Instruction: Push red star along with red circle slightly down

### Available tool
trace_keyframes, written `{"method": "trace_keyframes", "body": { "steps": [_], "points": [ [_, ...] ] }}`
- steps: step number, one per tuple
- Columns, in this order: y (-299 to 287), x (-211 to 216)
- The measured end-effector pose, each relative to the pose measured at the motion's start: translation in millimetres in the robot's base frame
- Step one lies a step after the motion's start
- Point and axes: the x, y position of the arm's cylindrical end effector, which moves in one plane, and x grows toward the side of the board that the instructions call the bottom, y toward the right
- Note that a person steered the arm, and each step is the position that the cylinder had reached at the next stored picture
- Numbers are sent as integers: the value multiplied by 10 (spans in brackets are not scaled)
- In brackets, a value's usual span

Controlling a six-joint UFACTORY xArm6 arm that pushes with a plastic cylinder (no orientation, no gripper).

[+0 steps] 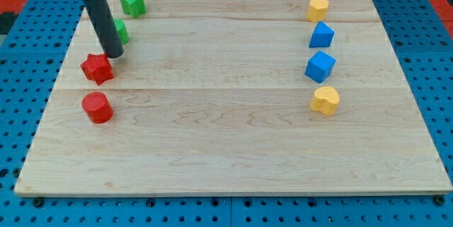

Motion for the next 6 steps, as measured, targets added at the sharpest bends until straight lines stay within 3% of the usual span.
{"method": "trace_keyframes", "body": {
  "steps": [2,3,4,5,6],
  "points": [
    [645,673],
    [836,552],
    [438,14],
    [-189,-179],
    [-422,79]
  ]
}}
